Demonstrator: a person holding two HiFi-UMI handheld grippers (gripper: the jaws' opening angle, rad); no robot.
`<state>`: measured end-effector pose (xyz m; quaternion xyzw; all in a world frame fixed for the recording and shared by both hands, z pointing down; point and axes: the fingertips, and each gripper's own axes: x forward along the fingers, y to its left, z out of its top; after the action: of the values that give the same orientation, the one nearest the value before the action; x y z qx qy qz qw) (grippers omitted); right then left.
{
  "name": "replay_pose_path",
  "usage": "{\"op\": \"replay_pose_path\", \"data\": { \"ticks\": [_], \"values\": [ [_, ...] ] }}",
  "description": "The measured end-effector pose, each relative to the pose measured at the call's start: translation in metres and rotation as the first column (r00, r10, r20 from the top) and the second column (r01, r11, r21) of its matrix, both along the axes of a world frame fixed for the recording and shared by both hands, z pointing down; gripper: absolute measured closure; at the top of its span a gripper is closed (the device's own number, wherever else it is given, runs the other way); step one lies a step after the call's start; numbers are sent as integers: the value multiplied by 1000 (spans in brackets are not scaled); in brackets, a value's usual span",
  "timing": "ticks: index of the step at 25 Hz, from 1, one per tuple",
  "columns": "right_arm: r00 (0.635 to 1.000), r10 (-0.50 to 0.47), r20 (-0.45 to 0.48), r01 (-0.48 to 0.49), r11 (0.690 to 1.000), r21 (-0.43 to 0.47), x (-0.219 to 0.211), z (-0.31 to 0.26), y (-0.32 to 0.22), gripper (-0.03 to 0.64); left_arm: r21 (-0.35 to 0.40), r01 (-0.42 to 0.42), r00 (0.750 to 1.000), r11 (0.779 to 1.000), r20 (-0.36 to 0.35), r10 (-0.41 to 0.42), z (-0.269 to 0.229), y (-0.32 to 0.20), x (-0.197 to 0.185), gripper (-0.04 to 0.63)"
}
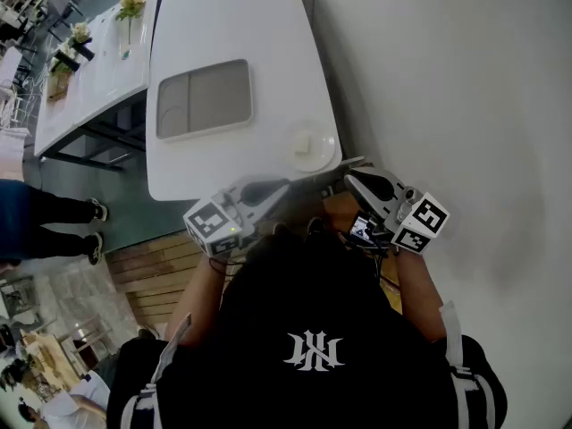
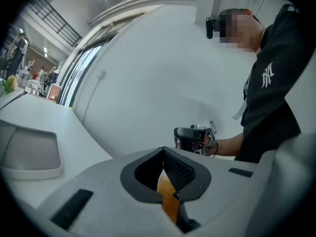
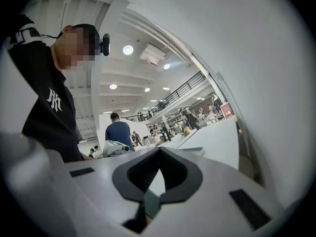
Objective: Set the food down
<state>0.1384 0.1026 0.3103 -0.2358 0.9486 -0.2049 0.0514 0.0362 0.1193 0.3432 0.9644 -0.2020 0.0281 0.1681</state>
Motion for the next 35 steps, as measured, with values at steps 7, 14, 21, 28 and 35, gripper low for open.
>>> {"op": "replay_pose_path", "data": {
  "ticks": [7,14,21,28,35],
  "values": [
    [999,27,-42,-27,1000,6,-4,4,9,612,-30,-28,999,999,-34,27,1,14,-10,589],
    [995,53,-87,-53,999,2,-10,4,9,612,-37,-40,999,999,-32,38,10,17,-23,589],
    [994,19,-106,-27,997,-78,-25,15,21,611,-107,-58,998,993,-36,55,32,23,-45,584],
    [989,-55,-134,20,967,-253,-38,36,3,451,-287,-49,999,957,-22,45,67,-1,-59,442],
    [984,-106,-146,24,879,-477,-29,87,-45,433,-546,111,985,830,-52,-166,91,-59,-69,387]
  ]
}}
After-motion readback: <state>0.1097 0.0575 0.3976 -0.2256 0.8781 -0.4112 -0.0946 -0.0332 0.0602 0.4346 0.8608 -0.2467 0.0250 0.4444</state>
